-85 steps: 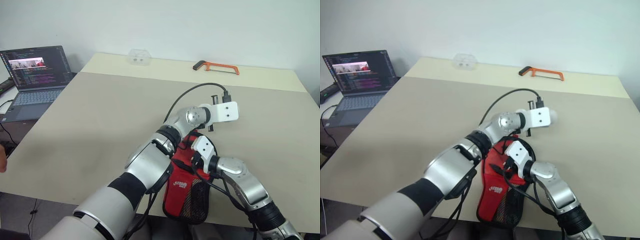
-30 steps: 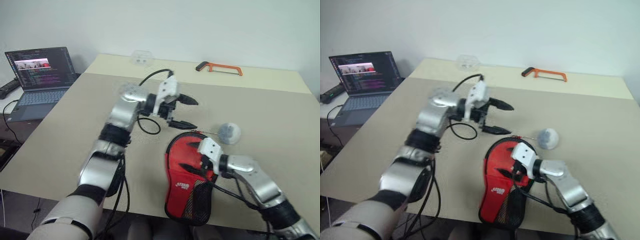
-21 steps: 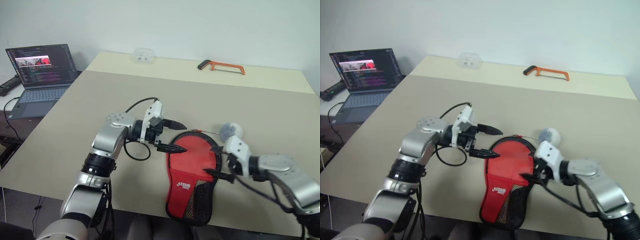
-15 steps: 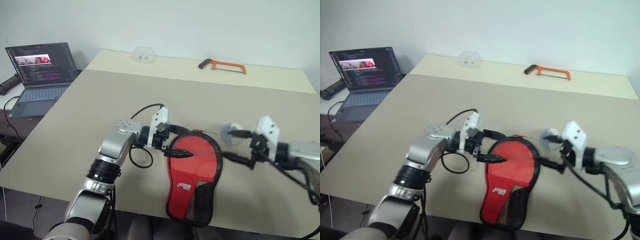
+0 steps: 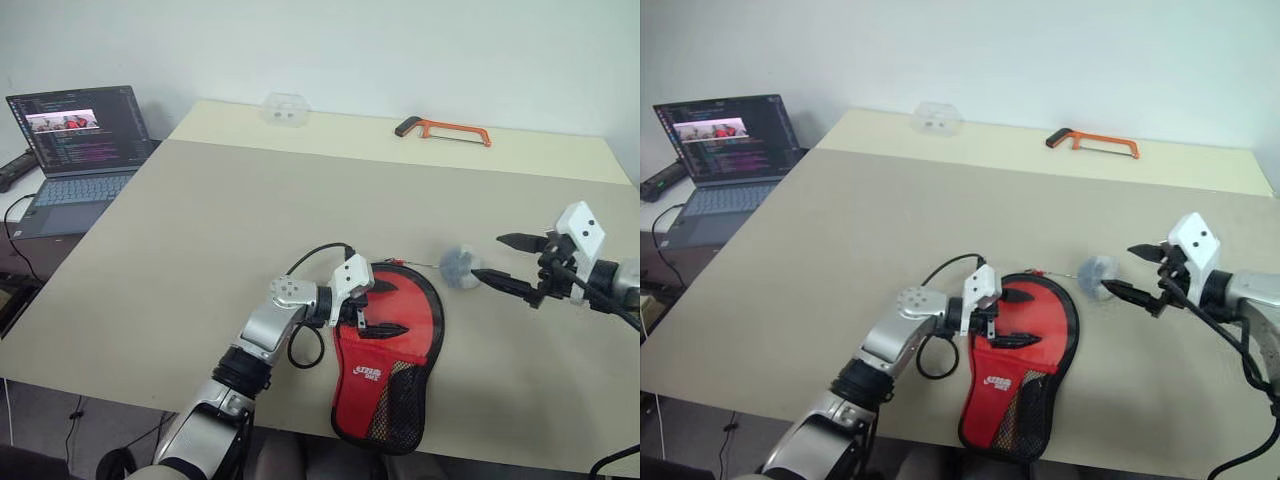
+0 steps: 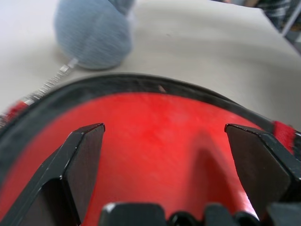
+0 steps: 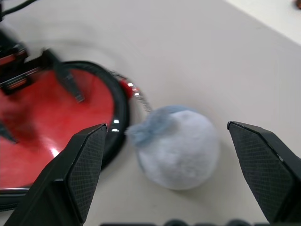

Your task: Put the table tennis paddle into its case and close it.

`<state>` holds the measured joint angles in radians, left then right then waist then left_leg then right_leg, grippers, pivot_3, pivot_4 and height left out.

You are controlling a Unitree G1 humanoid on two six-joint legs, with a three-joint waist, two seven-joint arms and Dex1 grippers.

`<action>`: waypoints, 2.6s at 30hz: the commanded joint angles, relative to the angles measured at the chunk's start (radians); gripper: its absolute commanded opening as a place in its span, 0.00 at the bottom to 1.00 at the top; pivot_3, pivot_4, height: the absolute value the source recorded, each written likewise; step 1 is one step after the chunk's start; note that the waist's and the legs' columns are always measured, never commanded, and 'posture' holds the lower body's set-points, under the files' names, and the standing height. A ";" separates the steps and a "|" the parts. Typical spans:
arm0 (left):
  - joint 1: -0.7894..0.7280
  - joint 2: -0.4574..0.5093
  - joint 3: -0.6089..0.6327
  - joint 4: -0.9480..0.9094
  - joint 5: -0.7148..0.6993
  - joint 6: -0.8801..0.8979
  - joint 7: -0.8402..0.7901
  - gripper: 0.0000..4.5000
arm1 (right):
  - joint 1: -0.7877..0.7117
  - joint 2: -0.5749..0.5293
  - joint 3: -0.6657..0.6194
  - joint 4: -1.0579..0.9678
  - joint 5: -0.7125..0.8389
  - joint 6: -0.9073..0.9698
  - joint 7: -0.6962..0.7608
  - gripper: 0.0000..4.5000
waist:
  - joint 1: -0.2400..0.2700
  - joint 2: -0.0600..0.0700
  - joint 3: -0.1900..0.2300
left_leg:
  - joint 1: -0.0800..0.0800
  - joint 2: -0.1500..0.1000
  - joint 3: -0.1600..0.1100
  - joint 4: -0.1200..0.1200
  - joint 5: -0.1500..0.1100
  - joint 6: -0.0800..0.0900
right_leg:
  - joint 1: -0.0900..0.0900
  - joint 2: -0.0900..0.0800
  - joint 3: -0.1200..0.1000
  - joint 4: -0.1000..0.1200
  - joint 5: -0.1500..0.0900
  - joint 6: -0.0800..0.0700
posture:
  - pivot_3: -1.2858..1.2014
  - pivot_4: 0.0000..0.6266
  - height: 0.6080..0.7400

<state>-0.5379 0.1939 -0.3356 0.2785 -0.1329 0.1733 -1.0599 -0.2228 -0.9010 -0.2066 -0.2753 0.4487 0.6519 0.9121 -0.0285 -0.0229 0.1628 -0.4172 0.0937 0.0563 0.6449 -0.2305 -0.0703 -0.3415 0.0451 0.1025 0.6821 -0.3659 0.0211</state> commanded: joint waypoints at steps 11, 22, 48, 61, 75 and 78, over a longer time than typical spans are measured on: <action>0.010 -0.041 -0.025 0.047 0.020 -0.038 0.035 0.99 | -0.068 0.095 0.170 0.196 -0.197 -0.251 -0.050 1.00 | 0.003 0.002 -0.001 | 0.001 0.000 0.000 0.001 0.001 -0.002 | 0.002 0.000 -0.001 0.000 0.001 0.001 | 0.52 0.24 1.00; 0.037 -0.049 -0.038 -0.027 0.016 0.028 0.038 0.99 | -0.193 0.225 0.256 0.455 -0.364 -0.419 -0.163 1.00 | 0.001 0.003 -0.002 | 0.004 0.000 0.000 0.001 0.002 -0.003 | 0.004 0.000 -0.001 0.000 0.001 0.001 | 0.52 0.24 1.00; 0.029 -0.046 -0.064 0.002 0.033 0.027 0.058 1.00 | -0.024 -0.036 0.150 0.424 -0.402 -0.454 -0.060 0.21 | 0.021 0.006 -0.004 | 0.004 -0.002 0.000 0.001 0.002 -0.002 | 0.005 -0.002 0.000 -0.001 0.001 0.001 | 0.52 0.24 1.00; -0.006 -0.049 -0.075 0.063 0.039 -0.009 0.016 1.00 | 0.340 -0.163 -0.043 0.248 -0.257 -0.411 0.141 0.21 | 0.037 0.008 -0.005 | 0.004 -0.005 -0.002 0.001 0.001 -0.002 | 0.007 -0.003 -0.002 -0.001 0.001 0.002 | 0.52 0.24 1.00; -0.030 -0.044 -0.081 0.127 0.051 -0.045 0.001 1.00 | 0.740 -0.204 -0.129 -0.174 -0.072 -0.306 0.410 0.21 | 0.032 0.008 -0.005 | 0.004 -0.014 -0.009 0.002 0.000 0.004 | 0.009 -0.009 -0.005 0.000 -0.001 0.006 | 0.52 0.24 1.00; -0.037 -0.040 -0.080 0.139 0.055 -0.049 -0.002 1.00 | 0.792 -0.203 -0.095 -0.271 -0.054 -0.288 0.433 0.21 | 0.031 0.008 -0.005 | 0.004 -0.014 -0.010 0.002 0.000 0.005 | 0.010 -0.009 -0.006 0.000 -0.001 0.006 | 0.52 0.24 1.00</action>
<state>-0.5809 0.1430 -0.4041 0.3773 -0.1063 0.1181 -1.0619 0.5426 -1.0993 -0.3226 -0.4736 0.3659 0.3540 1.3089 0.0028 -0.0149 0.1573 -0.4136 0.0795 0.0453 0.6466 -0.2303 -0.0655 -0.3319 0.0359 0.0965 0.6818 -0.3665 0.0269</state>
